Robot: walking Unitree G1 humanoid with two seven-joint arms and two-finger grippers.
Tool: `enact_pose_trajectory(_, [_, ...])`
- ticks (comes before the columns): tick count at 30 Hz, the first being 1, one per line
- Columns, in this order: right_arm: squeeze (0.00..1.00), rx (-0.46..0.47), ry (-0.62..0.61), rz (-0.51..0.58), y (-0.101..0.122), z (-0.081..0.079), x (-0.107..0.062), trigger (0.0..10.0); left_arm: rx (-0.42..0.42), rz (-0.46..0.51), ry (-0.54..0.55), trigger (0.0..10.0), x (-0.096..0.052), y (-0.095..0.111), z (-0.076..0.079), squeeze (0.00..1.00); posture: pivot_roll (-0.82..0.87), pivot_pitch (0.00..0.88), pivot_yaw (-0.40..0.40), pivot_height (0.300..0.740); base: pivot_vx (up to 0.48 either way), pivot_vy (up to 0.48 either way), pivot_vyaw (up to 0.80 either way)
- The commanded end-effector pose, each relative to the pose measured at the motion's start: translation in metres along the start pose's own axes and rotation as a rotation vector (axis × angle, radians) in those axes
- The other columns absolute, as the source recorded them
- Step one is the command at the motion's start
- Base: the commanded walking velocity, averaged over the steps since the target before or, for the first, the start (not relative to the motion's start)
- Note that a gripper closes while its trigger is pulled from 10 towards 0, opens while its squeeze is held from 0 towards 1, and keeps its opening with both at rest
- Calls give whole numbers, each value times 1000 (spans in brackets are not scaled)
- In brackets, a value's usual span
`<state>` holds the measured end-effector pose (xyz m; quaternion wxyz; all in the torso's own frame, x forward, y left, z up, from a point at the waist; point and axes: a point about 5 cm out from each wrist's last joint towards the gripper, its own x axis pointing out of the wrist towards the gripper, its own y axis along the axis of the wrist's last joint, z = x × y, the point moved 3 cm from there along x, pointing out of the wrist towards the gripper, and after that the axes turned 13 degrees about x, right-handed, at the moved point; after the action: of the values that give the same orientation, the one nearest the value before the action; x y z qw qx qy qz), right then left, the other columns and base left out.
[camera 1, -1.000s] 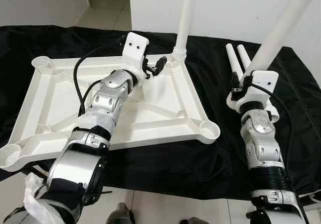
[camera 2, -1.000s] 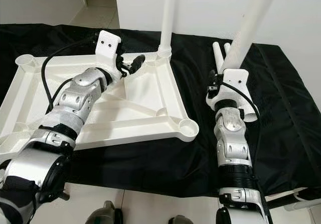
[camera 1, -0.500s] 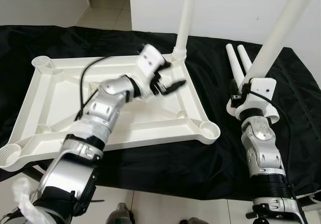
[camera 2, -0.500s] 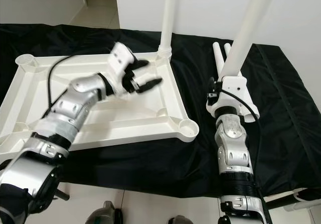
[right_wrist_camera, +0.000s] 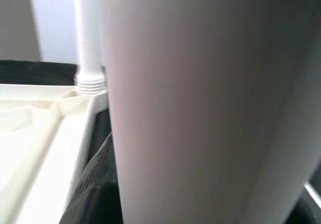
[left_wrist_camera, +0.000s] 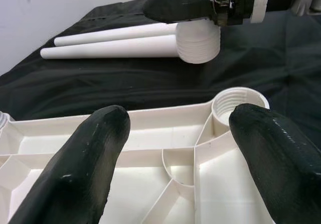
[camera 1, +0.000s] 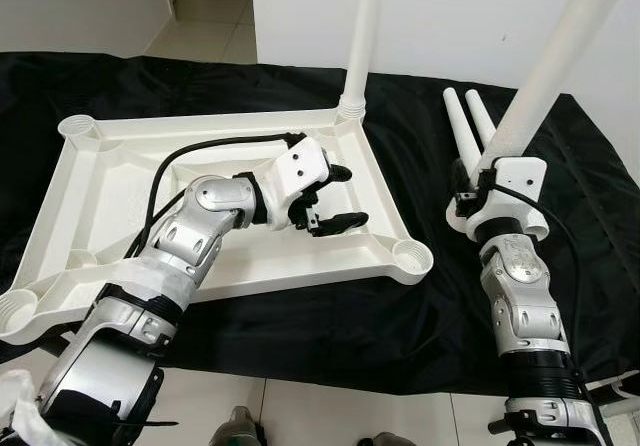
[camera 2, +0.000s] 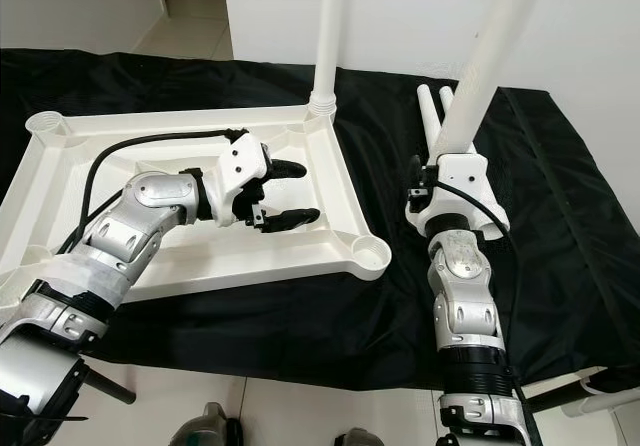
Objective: Building children table
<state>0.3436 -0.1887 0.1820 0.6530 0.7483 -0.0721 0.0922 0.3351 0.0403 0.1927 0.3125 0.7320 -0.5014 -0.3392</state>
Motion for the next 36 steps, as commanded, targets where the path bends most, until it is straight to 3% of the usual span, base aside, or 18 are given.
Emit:
enact_pose_trajectory(1, [0, 22, 57, 29, 5, -14, -1, 10000, 21, 23, -185, 10000, -4, 1, 18, 0, 62, 0, -43, 740, 0, 0, 0])
enact_pose_trajectory(2, [0, 22, 57, 29, 5, -14, -1, 10000, 21, 23, -185, 10000, -4, 1, 18, 0, 62, 0, -43, 740, 0, 0, 0])
enact_pose_trajectory(4, [0, 54, 127, 30, 4, -30, -5, 10000, 8, 19, -207, 10000, -4, 1, 26, 0, 63, 0, -51, 740, 0, 0, 0])
enact_pose_trajectory(6, [0, 54, 127, 30, 4, -30, -5, 10000, 8, 19, -207, 10000, -4, 1, 26, 0, 63, 0, -51, 740, 0, 0, 0])
enact_pose_trajectory(11, [0, 96, 236, -11, -7, -49, -13, 10000, -15, 12, -236, 10000, -6, 0, 39, 0, 68, 0, -53, 740, 0, 0, 0])
enact_pose_trajectory(25, [0, 123, 202, -53, -24, -41, -35, 10000, -59, 4, -188, 10000, -6, -1, 49, 0, 40, 0, -20, 740, 0, 0, 0])
enact_pose_trajectory(27, [0, 122, 194, -53, -24, -39, -37, 10000, -74, 0, -167, 10000, -5, -2, 48, 0, 35, 0, -16, 740, 0, 0, 0])
enact_pose_trajectory(29, [0, 121, 172, -59, -26, -35, -42, 10000, -126, -30, -32, 10000, -1, -10, 40, 0, 21, 3, -8, 740, 0, 0, 0])
enact_pose_trajectory(33, [0, 124, 166, -59, -26, -34, -43, 10000, -132, -35, 28, 10000, -2, -13, 38, 0, 12, 8, 1, 740, 0, 0, 0])
enact_pose_trajectory(34, [0, 120, 157, -51, -25, -31, -43, 10000, -211, -72, 177, 10000, -5, -24, 32, 0, 9, 5, 7, 740, 0, 0, 0])
enact_pose_trajectory(36, [0, 120, 157, -51, -25, -31, -43, 10000, -211, -72, 177, 10000, -5, -24, 32, 0, 9, 5, 7, 740, 0, 0, 0])
